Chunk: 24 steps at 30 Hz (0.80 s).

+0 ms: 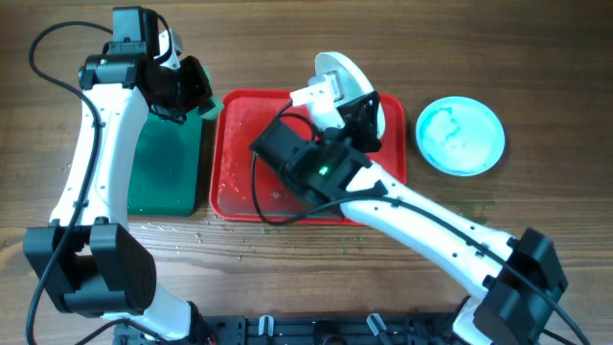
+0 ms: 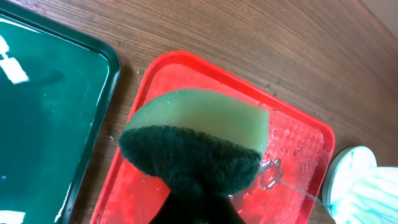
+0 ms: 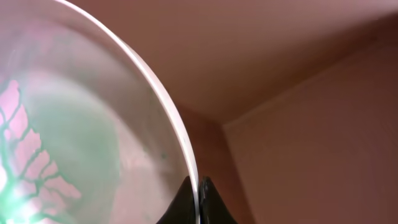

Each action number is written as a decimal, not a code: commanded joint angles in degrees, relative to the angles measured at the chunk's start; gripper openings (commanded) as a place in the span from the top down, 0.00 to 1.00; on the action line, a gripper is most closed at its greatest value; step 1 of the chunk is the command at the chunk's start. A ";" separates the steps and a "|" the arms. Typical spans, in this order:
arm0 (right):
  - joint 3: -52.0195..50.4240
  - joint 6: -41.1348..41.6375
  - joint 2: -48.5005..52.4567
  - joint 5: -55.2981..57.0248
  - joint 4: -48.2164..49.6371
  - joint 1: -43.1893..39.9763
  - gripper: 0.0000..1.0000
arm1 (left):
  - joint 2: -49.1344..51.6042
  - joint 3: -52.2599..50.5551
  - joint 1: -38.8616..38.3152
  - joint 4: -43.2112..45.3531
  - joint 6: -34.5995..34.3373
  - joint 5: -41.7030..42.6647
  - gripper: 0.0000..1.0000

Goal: Clean dirty plates on tray and stack at the side
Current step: 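Lift the plate with the right gripper and tilt it up off the tray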

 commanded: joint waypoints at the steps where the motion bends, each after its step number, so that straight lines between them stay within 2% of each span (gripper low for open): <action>1: 0.39 -4.87 -0.74 6.29 1.62 1.33 0.96 | 0.02 -0.35 -0.26 0.35 -0.79 -0.33 0.96; 9: 0.39 -7.06 -0.74 5.53 2.01 1.38 0.96 | 0.02 -0.35 -0.26 -0.31 -0.72 -0.55 0.96; 11: 0.37 -7.10 -0.74 -1.01 1.42 1.36 0.96 | 0.02 -0.35 -0.26 -0.28 -0.74 -0.55 0.96; 13: 0.39 -6.51 -0.74 -16.26 -0.26 0.52 0.96 | 0.02 -0.35 -0.26 -0.35 -0.74 -0.52 0.96; 17: 0.37 2.82 -0.74 -56.92 -1.86 -4.72 0.96 | 0.02 -0.35 -0.26 -2.75 -0.72 -0.55 0.96; 22: 0.52 5.05 -1.40 -76.56 0.44 -14.34 0.96 | 0.02 -0.35 -0.26 -4.20 -0.72 -0.55 0.96; 24: 0.52 5.09 -2.69 -86.62 1.70 -21.07 0.96 | 0.02 -0.35 -0.26 -4.42 -0.74 -0.55 0.96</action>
